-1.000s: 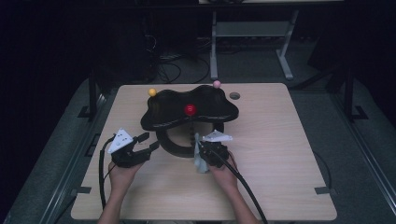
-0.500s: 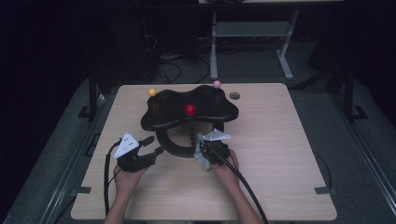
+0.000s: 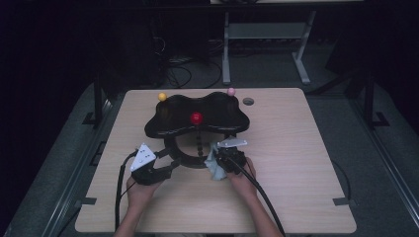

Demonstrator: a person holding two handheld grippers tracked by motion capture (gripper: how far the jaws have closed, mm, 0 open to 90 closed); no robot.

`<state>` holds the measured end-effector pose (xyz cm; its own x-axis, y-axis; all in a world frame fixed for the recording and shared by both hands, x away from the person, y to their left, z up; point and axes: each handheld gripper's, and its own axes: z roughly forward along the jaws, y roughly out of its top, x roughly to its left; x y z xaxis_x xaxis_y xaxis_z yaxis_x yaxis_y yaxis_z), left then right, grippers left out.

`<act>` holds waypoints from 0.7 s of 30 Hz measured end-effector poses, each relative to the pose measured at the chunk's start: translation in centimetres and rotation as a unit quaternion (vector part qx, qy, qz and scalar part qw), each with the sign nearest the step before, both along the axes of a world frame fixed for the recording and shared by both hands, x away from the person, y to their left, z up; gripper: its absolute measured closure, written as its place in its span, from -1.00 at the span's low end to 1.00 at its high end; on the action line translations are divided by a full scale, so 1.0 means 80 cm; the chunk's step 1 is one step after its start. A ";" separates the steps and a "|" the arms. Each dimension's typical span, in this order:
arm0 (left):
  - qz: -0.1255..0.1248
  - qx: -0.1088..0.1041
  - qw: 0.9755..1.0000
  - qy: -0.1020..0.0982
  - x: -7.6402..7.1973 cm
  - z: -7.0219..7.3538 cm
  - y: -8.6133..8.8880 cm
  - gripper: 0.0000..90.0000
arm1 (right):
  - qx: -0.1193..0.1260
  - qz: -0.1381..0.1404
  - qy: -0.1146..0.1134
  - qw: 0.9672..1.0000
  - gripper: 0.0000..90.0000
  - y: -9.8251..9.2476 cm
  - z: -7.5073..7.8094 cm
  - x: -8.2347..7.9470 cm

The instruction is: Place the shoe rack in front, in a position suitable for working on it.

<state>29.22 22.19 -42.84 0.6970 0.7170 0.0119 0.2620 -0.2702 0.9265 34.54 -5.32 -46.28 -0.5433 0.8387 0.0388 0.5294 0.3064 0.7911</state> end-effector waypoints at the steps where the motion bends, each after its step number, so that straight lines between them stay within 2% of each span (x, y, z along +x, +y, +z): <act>1: -0.003 0.001 1.000 -0.002 -0.001 0.000 -0.003 -0.04 | 0.004 -0.015 0.005 1.000 0.81 -0.006 -0.001 0.004; 3: -0.010 0.002 1.000 -0.005 -0.002 -0.001 -0.009 -0.04 | 0.034 -0.026 0.017 0.999 0.81 -0.014 -0.004 0.006; 5: -0.015 -0.002 1.000 -0.004 -0.003 -0.001 -0.015 -0.05 | 0.034 -0.026 0.006 0.999 0.82 -0.008 -0.007 -0.002; 7: -0.025 0.002 1.000 -0.003 -0.003 -0.003 -0.023 -0.06 | 0.038 -0.004 0.013 0.999 0.82 -0.001 -0.006 -0.009; 9: -0.035 0.007 0.999 -0.003 -0.002 -0.005 -0.032 -0.07 | 0.026 0.021 0.009 0.999 0.80 0.001 -0.005 -0.011; 10: -0.038 0.010 0.999 -0.004 -0.003 -0.005 -0.036 -0.07 | 0.019 0.019 0.004 1.000 0.80 -0.001 -0.005 -0.010; 12: -0.042 0.014 0.999 -0.008 -0.002 -0.006 -0.043 -0.07 | 0.007 -0.010 -0.001 1.000 0.79 -0.014 -0.007 -0.003; 13: -0.043 0.012 0.999 -0.008 -0.001 -0.006 -0.045 -0.07 | 0.015 -0.025 -0.001 1.000 0.80 -0.022 -0.008 0.001; 15: -0.042 0.016 0.999 -0.008 0.001 -0.008 -0.050 -0.07 | 0.049 -0.036 0.012 0.998 0.79 -0.029 -0.011 0.001; 16: -0.040 0.019 0.999 -0.010 0.002 -0.010 -0.051 -0.05 | 0.046 -0.033 0.007 0.998 0.79 -0.025 -0.012 -0.002; 19: -0.034 0.029 0.999 -0.010 0.007 -0.014 -0.056 0.14 | 0.042 0.013 0.004 0.999 0.78 -0.012 -0.010 -0.011; 21: -0.035 0.037 0.999 -0.009 0.010 -0.017 -0.058 0.28 | 0.038 0.016 0.009 0.999 0.78 -0.015 -0.009 -0.006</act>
<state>30.02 17.52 -44.23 0.7445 0.6633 0.0758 0.2242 -0.3554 0.9074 34.02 -6.54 -47.01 -0.5684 0.8152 0.1110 0.5344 0.2633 0.8032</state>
